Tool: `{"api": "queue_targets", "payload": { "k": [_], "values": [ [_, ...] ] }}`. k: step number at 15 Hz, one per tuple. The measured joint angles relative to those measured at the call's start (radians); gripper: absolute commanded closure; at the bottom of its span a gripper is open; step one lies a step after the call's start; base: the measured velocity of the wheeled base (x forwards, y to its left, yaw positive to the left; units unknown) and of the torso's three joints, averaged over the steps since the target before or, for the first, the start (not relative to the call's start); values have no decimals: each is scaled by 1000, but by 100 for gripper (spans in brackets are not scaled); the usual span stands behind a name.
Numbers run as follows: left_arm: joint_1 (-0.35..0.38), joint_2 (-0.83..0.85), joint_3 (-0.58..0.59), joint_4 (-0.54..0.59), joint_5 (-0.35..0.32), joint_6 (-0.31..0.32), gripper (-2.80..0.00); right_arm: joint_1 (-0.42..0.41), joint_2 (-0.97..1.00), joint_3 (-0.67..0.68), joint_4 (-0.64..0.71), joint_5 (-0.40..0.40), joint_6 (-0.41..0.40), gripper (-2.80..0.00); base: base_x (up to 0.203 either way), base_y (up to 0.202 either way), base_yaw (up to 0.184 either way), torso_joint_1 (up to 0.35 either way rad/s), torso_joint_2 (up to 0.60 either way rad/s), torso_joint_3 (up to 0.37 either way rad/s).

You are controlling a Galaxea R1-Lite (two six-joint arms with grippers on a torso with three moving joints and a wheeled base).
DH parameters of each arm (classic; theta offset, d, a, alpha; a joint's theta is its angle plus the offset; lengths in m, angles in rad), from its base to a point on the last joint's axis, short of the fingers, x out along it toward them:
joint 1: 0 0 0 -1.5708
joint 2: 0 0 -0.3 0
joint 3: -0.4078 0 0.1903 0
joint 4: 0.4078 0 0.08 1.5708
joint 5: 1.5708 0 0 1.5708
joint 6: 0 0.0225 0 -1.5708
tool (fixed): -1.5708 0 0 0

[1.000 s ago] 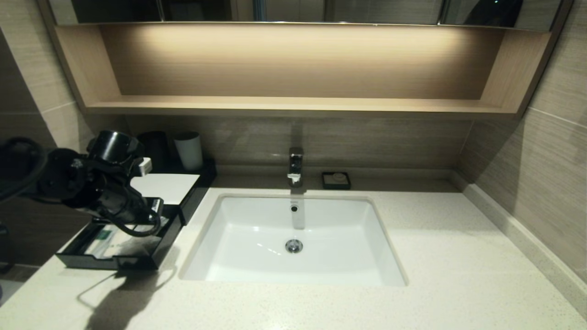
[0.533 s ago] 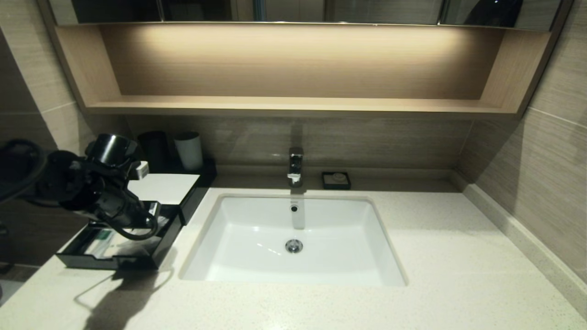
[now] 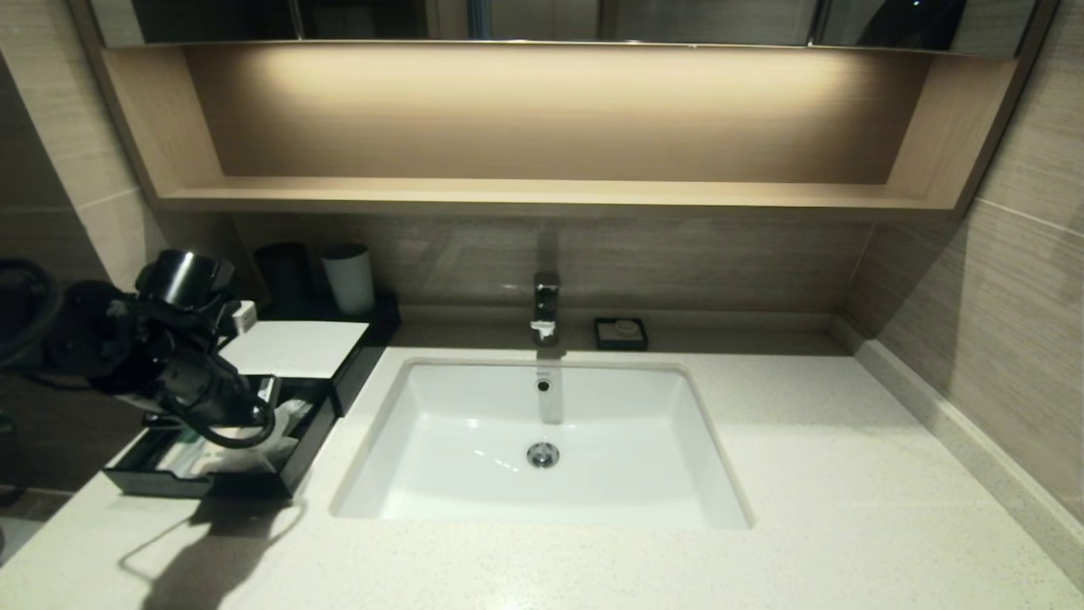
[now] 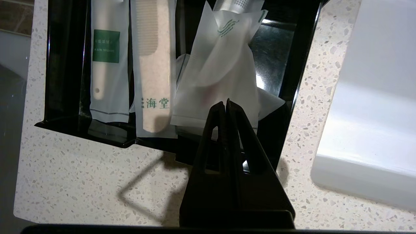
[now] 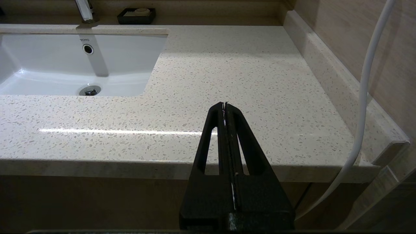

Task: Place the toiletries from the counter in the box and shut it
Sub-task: Place the bathroom toiletry into the drawer

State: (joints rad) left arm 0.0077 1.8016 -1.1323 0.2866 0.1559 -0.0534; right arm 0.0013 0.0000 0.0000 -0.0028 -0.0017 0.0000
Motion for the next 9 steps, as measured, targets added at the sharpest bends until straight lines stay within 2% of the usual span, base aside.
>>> {"api": "queue_targets", "payload": {
  "k": [9],
  "values": [
    [-5,64,10,-14,-5,-1,0,0,0,0,0,0,0,0,0,0,0,0,0,0]
  ]
}}
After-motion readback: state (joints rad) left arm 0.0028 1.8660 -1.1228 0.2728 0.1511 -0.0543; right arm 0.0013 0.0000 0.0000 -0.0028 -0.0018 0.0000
